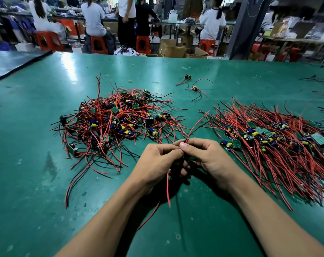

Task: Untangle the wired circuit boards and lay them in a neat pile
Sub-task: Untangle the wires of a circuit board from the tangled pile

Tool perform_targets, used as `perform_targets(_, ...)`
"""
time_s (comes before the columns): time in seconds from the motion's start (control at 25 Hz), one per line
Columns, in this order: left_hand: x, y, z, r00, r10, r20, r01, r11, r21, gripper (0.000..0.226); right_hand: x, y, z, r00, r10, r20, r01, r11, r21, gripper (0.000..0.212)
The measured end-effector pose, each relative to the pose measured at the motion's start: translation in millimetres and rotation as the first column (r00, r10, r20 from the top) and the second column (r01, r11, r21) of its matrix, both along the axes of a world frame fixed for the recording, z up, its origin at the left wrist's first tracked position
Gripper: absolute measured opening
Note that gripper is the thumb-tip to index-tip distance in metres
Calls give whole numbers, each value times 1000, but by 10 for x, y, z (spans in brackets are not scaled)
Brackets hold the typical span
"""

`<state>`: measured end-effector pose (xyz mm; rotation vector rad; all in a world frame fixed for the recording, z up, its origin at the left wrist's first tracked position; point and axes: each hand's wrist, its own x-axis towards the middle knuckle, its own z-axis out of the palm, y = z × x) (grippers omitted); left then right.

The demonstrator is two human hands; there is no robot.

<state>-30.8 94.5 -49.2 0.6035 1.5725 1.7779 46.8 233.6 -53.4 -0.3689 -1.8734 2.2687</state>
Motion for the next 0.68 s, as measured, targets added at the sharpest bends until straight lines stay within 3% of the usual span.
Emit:
perform_targets(0.12, -4, 22, -7, 1000, 4, 10, -3, 1000, -11, 19, -29, -28, -2, 997, -82, -5, 82, 996, 36, 16)
perform_targets(0.4, -11, 33, 58, 1000, 17, 15, -17, 998, -53, 16, -89, -7, 48, 949, -315, -7, 314, 945, 92, 17)
perform_targets(0.68, 7, 30, 47, 1000, 8, -30, -11, 995, -99, 15, -85, 11, -5, 921, -388, -40, 390, 918, 75, 22)
